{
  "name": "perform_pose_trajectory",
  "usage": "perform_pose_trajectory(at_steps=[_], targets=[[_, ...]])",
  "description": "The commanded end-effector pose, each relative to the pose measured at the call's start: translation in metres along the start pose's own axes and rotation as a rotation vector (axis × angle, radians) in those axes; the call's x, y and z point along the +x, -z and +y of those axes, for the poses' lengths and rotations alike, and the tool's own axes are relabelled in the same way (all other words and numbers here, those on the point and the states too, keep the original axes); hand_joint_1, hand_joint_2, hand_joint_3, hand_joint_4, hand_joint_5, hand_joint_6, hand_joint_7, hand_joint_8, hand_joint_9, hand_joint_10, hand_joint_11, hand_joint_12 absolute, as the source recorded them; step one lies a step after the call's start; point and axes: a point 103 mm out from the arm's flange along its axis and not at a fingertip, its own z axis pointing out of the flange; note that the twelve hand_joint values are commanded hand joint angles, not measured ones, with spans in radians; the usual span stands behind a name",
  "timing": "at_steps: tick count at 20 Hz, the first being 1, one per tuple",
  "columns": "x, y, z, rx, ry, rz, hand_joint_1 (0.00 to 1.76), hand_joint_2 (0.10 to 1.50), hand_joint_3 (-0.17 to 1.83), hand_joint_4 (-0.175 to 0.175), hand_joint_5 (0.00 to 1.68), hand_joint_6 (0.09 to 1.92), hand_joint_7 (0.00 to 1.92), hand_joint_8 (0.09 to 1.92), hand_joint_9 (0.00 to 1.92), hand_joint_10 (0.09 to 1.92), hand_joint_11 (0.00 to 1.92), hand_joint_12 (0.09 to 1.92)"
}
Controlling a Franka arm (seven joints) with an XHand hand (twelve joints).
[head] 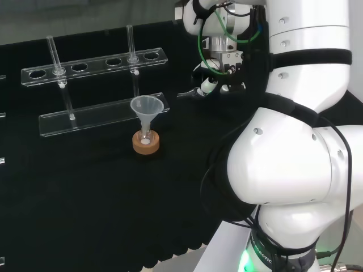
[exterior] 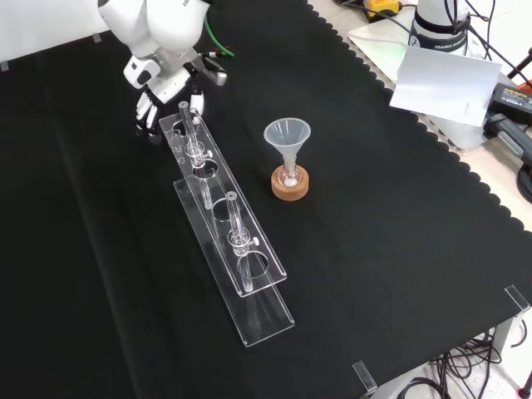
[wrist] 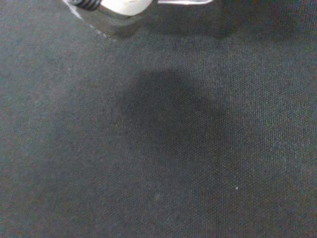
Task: Put the weighing funnel back on the table.
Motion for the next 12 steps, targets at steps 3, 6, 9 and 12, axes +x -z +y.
perform_pose_trajectory(at_steps=[3, 6, 9, 12], targets=[[0.003, 0.017, -0.023, 0.004, -0.001, 0.014, 0.88, 0.85, -0.01, -0.007, 0.42, 0.52, 0.13, 0.69, 0.43, 0.64, 0.32, 1.31], [0.004, 0.027, -0.037, -0.013, -0.006, 0.02, 0.82, 0.85, -0.01, -0.011, 0.38, 0.41, 0.05, 0.68, 0.35, 0.67, 0.26, 1.34], [0.009, 0.038, -0.051, -0.032, -0.015, 0.006, 0.79, 0.86, -0.01, -0.013, 0.37, 0.33, 0.03, 0.68, 0.32, 0.69, 0.23, 1.35], [0.015, 0.049, -0.065, -0.039, -0.023, -0.003, 0.78, 0.86, -0.01, -0.015, 0.36, 0.3, 0.02, 0.67, 0.31, 0.7, 0.22, 1.35]])
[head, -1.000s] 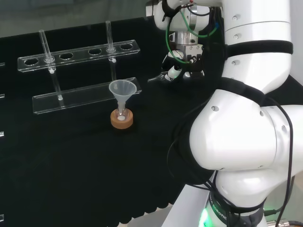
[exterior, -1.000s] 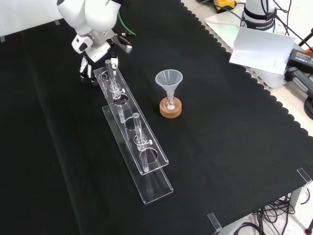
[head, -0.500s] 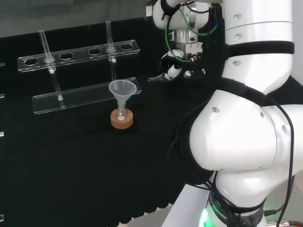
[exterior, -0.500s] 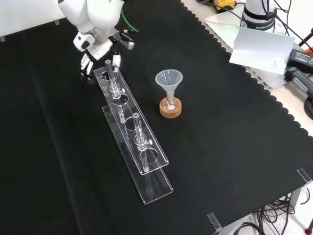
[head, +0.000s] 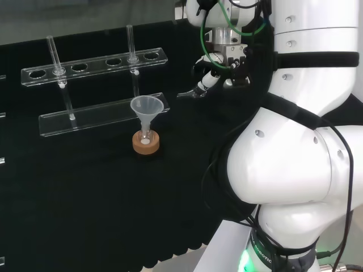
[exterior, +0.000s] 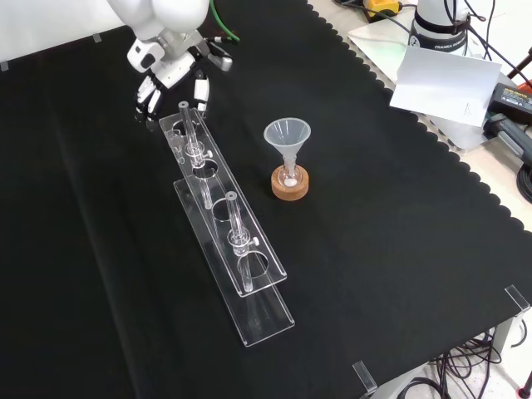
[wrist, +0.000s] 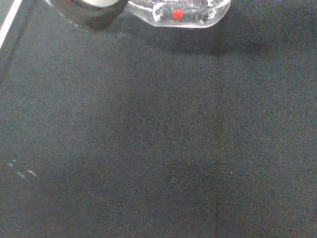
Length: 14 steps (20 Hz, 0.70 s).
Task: Put the weighing funnel back on the table.
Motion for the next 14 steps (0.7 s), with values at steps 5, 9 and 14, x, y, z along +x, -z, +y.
perform_pose_trajectory(at_steps=[5, 9, 14], targets=[[0.023, 0.038, -0.061, -0.045, -0.04, -0.033, 0.76, 0.86, -0.02, -0.017, 0.36, 0.25, 0.0, 0.66, 0.3, 0.7, 0.21, 1.36], [0.034, 0.046, -0.079, -0.063, -0.051, -0.045, 0.76, 0.86, -0.02, -0.018, 0.36, 0.22, 0.0, 0.66, 0.29, 0.7, 0.21, 1.37], [0.047, 0.054, -0.099, -0.076, -0.062, -0.053, 0.75, 0.86, -0.02, -0.018, 0.39, 0.17, 0.0, 0.66, 0.29, 0.7, 0.21, 1.36]])
